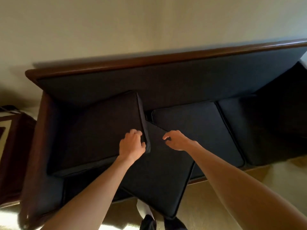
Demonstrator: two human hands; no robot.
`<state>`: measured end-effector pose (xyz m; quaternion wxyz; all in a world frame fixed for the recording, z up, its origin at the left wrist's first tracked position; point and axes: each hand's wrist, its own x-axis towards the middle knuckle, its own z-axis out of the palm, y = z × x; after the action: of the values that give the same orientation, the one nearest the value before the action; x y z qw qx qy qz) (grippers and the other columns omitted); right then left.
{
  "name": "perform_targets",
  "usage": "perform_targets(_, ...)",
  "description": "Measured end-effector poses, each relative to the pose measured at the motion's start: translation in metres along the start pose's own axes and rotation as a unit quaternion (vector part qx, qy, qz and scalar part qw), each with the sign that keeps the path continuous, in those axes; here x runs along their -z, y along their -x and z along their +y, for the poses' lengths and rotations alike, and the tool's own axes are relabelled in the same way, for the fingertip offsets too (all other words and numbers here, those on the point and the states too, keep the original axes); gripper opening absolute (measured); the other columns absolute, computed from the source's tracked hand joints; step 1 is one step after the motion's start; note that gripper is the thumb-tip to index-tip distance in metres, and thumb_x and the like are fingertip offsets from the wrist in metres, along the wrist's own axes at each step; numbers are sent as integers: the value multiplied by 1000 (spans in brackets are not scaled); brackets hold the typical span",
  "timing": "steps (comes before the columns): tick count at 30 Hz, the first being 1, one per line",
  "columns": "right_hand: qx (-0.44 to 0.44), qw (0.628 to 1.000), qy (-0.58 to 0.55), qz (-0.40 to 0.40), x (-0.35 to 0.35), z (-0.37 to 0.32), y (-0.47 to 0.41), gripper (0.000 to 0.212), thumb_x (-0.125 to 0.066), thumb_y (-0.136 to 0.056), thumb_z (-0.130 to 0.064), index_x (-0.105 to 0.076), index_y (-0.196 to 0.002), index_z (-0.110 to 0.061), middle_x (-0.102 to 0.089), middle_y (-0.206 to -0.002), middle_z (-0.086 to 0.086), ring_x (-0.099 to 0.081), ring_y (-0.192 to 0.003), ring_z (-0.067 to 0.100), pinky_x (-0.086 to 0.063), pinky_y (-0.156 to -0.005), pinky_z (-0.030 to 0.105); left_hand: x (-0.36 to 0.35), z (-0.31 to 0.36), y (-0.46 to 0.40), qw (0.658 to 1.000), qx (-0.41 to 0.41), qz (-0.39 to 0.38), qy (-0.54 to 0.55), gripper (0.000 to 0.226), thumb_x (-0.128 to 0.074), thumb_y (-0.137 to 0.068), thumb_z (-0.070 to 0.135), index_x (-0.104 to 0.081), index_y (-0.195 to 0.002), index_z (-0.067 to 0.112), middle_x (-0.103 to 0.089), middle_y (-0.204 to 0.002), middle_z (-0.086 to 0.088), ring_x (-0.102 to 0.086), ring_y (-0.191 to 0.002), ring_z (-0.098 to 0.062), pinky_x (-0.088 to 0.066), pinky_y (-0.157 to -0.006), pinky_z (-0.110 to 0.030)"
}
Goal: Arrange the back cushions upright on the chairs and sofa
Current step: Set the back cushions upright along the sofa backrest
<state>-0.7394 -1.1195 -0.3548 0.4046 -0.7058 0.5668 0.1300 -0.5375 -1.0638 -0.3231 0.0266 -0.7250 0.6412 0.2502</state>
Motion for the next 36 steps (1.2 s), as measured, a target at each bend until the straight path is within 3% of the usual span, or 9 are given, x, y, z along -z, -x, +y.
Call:
perform_targets(7, -74, 994, -16, 79, -45, 68, -44, 58, -54, -93, -18, -36, -149, -17, -35, -150, 8, -41, -132, 34, -45, -100, 53, -71, 28, -33, 994, 93, 19, -52, 103, -62, -76, 69, -10, -152, 25, -1, -162, -13, -14, -146, -39, -31, -107, -62)
perform_targets(17, -86, 993, 18, 79, -93, 112, -102, 78, -52, -97, -46, -10, -157, -18, -11, -164, 5, -8, -150, 30, -18, -116, 63, -137, 13, -61, 984, 58, 50, -163, 129, -77, -69, 60, 17, -152, 30, 24, -158, -20, 9, -145, -50, -17, -108, -75)
perform_targets(22, -113, 989, 78, 63, -104, 109, -120, 93, -53, -93, -57, 0, -157, -16, -3, -165, 6, -2, -151, 31, -15, -113, 67, -147, 9, -65, 982, 41, 51, -176, 139, -85, -65, 49, 22, -151, 31, 20, -159, -22, 5, -144, -53, -19, -105, -77)
perform_targets(28, -102, 988, 98, 63, -108, 90, -125, 87, -62, -91, -36, -8, -156, -18, -5, -163, 14, -3, -150, 36, -11, -114, 69, -143, 11, -64, 983, 48, 41, -175, 113, -81, -74, 39, 4, -148, 26, 18, -159, -19, 2, -146, -50, -22, -107, -71)
perform_targets(33, -111, 989, 38, 86, -106, 83, -134, 88, -57, -92, -44, -5, -157, -18, -5, -164, 9, -4, -150, 35, -10, -117, 64, -94, 5, -55, 990, 39, 99, -95, 90, -82, -70, 35, -21, -136, 27, -16, -161, -6, -22, -145, -37, -32, -105, -61)
perform_targets(36, -115, 987, 79, 74, -106, 81, -134, 87, -46, -95, -55, 0, -157, -15, -6, -164, 7, -7, -150, 33, -13, -116, 63, -68, 1, -47, 989, 20, 124, -80, 83, -84, -62, 36, -31, -125, 25, -38, -150, -2, -37, -136, -35, -38, -97, -59)
